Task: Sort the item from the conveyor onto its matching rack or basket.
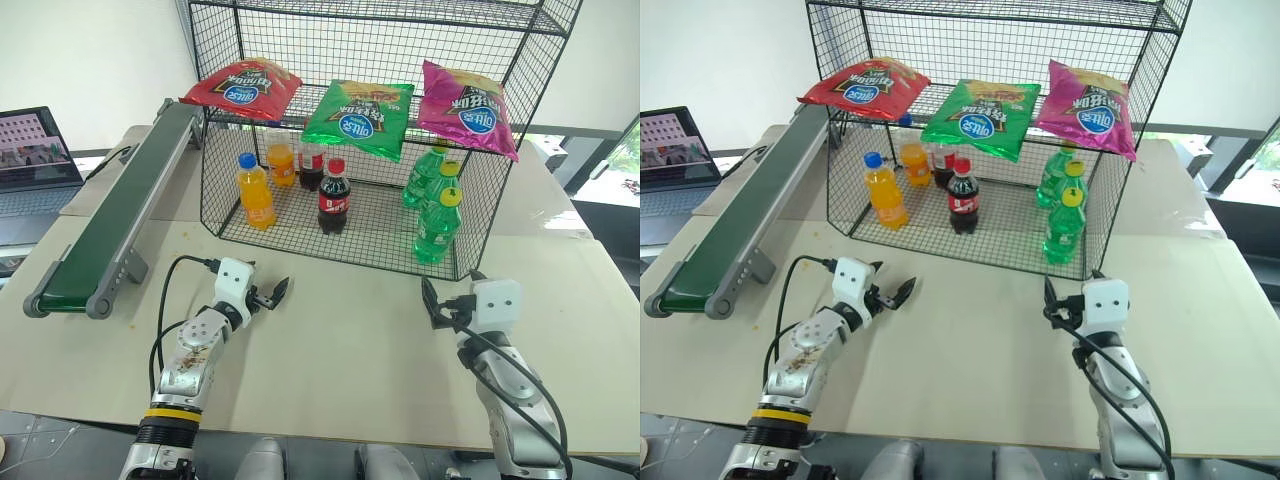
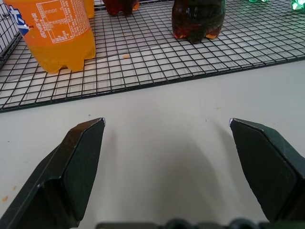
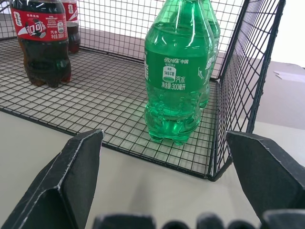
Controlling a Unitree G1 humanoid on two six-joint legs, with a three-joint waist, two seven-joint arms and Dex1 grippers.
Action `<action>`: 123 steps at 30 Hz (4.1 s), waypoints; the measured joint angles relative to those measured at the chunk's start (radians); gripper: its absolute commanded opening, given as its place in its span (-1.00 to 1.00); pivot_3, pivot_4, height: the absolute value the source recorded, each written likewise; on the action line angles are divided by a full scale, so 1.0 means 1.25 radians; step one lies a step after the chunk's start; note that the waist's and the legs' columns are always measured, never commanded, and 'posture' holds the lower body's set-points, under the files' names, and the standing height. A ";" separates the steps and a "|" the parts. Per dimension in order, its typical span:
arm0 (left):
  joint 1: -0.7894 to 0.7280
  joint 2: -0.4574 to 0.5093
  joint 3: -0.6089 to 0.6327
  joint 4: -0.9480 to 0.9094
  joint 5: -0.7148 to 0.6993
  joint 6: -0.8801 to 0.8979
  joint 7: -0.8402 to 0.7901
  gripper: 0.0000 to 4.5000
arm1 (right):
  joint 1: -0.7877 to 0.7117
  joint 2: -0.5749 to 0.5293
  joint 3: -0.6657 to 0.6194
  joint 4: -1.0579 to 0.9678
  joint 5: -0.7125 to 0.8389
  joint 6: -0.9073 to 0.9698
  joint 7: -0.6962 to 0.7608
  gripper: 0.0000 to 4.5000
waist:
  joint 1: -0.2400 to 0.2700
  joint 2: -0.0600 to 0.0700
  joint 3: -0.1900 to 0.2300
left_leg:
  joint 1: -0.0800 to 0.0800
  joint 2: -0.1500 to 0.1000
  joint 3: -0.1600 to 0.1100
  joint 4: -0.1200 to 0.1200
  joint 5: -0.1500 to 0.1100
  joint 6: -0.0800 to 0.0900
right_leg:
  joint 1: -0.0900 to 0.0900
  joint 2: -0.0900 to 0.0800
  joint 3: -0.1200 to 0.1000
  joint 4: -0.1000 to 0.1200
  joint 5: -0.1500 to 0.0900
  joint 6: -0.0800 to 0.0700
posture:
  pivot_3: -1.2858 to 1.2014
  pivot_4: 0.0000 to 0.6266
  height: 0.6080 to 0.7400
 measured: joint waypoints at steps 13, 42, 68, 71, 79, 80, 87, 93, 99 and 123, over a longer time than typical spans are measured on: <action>0.064 0.048 0.058 -0.026 -0.009 -0.020 -0.022 0.98 | 0.013 -0.007 0.046 -0.001 0.000 -0.007 0.058 1.00 | 0.001 0.002 -0.001 | 0.000 0.000 0.000 0.001 0.000 0.000 | 0.001 0.000 0.000 0.000 0.000 0.000 | 0.03 -0.52 1.00; 0.031 0.050 0.056 -0.027 -0.007 -0.015 -0.013 0.98 | -0.015 -0.008 0.046 0.000 -0.001 -0.010 0.064 1.00 | -0.001 0.002 -0.001 | 0.000 0.000 0.000 0.000 0.000 0.000 | 0.000 0.000 0.000 0.000 0.000 0.000 | 0.03 -0.52 1.00; 0.024 0.056 0.073 -0.025 -0.010 -0.027 -0.017 0.98 | -0.035 -0.010 0.052 0.017 -0.002 -0.020 0.056 1.00 | -0.001 0.002 -0.001 | 0.000 0.000 0.000 0.000 0.000 0.000 | 0.001 0.000 0.000 0.000 0.000 0.000 | 0.03 -0.52 1.00; 0.049 0.065 0.089 -0.026 -0.028 -0.021 -0.031 0.98 | -0.035 -0.011 0.053 0.016 -0.002 -0.020 0.064 1.00 | -0.002 0.002 -0.001 | 0.000 0.000 0.000 0.000 0.000 0.000 | 0.000 0.000 0.000 0.000 0.000 0.000 | 0.03 -0.52 1.00; 0.153 0.117 0.183 -0.203 -0.212 0.138 -0.104 0.98 | -0.090 -0.049 0.052 0.009 0.050 0.016 0.126 1.00 | -0.010 0.002 -0.001 | 0.000 0.000 0.000 0.000 0.000 0.000 | 0.000 0.000 0.000 0.000 0.000 0.000 | 0.03 -0.52 1.00; 0.169 0.129 0.203 -0.236 -0.247 0.168 -0.109 0.98 | -0.107 -0.059 0.052 0.008 0.062 0.018 0.143 1.00 | -0.014 0.002 -0.001 | 0.000 0.000 0.000 0.000 0.000 0.000 | 0.000 0.000 0.000 0.000 0.000 0.000 | 0.03 -0.52 1.00; 0.339 0.142 0.460 -0.468 -0.694 0.417 0.004 0.98 | -0.206 -0.135 0.076 0.005 0.191 0.053 0.325 1.00 | -0.022 0.002 -0.001 | 0.000 0.001 0.000 0.000 -0.002 0.003 | 0.001 0.000 0.000 0.000 0.000 0.000 | 0.03 -0.52 1.00; 0.496 0.120 0.636 -0.493 -1.159 0.417 0.213 0.98 | -0.306 -0.176 0.092 0.011 0.322 0.089 0.492 1.00 | -0.019 0.002 -0.001 | 0.002 0.001 -0.001 0.002 -0.002 0.003 | 0.003 0.000 0.000 0.000 0.000 0.000 | 0.03 -0.52 1.00; 0.524 0.070 0.688 -0.453 -1.396 0.307 0.368 0.98 | -0.378 -0.185 0.157 0.014 0.408 0.129 0.625 1.00 | -0.011 0.001 0.000 | 0.008 0.001 -0.001 0.002 -0.002 0.003 | 0.010 0.000 -0.001 -0.002 -0.001 0.000 | 0.03 -0.52 1.00; 0.472 0.055 0.719 -0.278 -1.450 0.245 0.447 0.98 | -0.489 -0.149 0.207 0.042 0.451 0.139 0.697 1.00 | -0.001 -0.002 0.000 | 0.009 0.001 -0.001 0.000 -0.003 0.003 | 0.010 0.000 -0.001 -0.004 -0.002 -0.001 | 0.03 -0.52 1.00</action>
